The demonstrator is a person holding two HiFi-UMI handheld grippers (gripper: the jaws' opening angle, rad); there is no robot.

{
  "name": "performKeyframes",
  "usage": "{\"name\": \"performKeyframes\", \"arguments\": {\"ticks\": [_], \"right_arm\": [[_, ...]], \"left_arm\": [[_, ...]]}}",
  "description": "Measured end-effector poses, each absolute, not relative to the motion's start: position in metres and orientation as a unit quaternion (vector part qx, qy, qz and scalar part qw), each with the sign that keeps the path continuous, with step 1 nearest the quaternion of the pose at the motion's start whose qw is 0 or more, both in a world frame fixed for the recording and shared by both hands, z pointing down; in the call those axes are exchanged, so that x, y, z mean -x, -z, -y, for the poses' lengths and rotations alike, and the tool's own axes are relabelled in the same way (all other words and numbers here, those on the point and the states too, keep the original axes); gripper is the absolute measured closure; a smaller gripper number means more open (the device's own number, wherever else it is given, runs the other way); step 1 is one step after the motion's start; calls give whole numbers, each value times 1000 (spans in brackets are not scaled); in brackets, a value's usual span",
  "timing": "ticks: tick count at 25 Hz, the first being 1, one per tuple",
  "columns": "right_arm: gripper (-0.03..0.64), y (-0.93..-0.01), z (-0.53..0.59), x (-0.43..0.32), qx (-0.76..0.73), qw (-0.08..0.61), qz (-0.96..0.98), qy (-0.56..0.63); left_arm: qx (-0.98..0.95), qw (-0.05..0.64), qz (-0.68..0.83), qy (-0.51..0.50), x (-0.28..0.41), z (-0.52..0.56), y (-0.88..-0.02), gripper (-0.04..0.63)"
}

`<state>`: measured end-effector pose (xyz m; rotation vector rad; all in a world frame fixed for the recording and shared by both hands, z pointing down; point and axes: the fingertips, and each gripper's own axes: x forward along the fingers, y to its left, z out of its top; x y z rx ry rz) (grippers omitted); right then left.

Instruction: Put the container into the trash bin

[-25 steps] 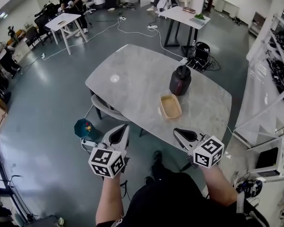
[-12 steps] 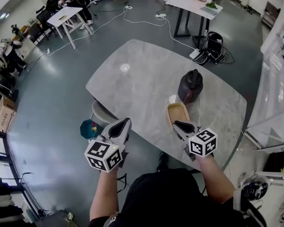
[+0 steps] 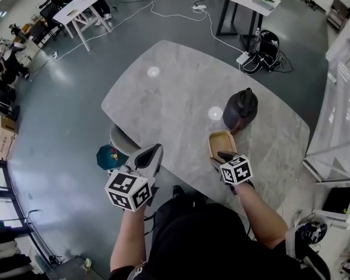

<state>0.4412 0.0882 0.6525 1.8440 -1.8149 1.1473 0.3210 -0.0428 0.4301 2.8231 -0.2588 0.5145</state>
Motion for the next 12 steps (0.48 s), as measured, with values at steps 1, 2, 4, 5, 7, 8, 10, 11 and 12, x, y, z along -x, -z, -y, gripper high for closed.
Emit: {"name": "performKeyframes", "arguments": {"ticks": [1, 2, 4, 5, 7, 8, 10, 11, 12], "right_arm": [[459, -662, -87, -441, -637, 166, 630, -411], [459, -670, -86, -441, -631, 178, 629, -417], [459, -681, -83, -444, -623, 207, 627, -419], [460, -685, -81, -446, -621, 220, 624, -419], [472, -691, -77, -447, -616, 244, 621, -419], [480, -695, -76, -446, -611, 257, 622, -417], [491, -699, -74, -442, -600, 281, 626, -411], [501, -699, -74, -441, -597, 291, 628, -405], [509, -697, -74, -441, -597, 300, 629, -398]], "left_arm": [[-971, 130, 89, -178, -323, 45, -431, 586], [-971, 130, 90, -178, -325, 47, -432, 586], [-970, 135, 91, -182, -328, 50, -436, 586], [-969, 139, 92, -184, -329, 51, -438, 586], [-967, 142, 93, -191, -329, 52, -442, 586], [-966, 142, 93, -193, -328, 53, -442, 586], [-965, 143, 95, -197, -327, 53, -442, 586], [-965, 144, 95, -200, -326, 52, -442, 586], [-964, 144, 96, -202, -325, 52, -441, 586]]}}
